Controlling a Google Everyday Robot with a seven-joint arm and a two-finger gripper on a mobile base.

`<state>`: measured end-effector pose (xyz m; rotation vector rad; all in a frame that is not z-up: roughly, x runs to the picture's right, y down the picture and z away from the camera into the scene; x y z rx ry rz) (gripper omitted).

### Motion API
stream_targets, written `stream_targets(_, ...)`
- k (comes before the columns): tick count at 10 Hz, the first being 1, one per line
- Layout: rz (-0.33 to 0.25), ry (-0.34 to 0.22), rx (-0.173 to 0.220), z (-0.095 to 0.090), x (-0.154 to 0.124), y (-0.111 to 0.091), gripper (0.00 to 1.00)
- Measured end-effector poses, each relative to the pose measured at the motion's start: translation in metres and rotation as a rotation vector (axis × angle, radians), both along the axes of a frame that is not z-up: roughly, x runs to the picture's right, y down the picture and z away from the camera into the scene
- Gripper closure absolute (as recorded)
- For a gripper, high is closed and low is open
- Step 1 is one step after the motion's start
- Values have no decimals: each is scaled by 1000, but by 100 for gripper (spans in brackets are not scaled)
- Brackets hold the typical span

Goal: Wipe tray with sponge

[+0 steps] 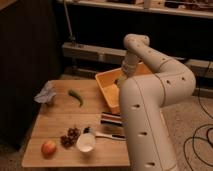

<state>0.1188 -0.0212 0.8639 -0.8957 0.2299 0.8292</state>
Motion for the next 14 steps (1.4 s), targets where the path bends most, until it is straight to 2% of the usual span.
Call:
stream_targets(2,-4,-1,-5,-11,-1,14,100)
stream_targets(4,6,28,2,-19,14,16,100)
stream_targets(6,16,56,17,-17,34,0,100)
stream_targets(8,20,84,35,-7,57,-25,100)
stream_targets(10,22,107,44,4,71,-40,100)
stream_targets(12,19,107,41,12,73,-44,100)
stream_targets(14,5,79,35,19,55,-44,100)
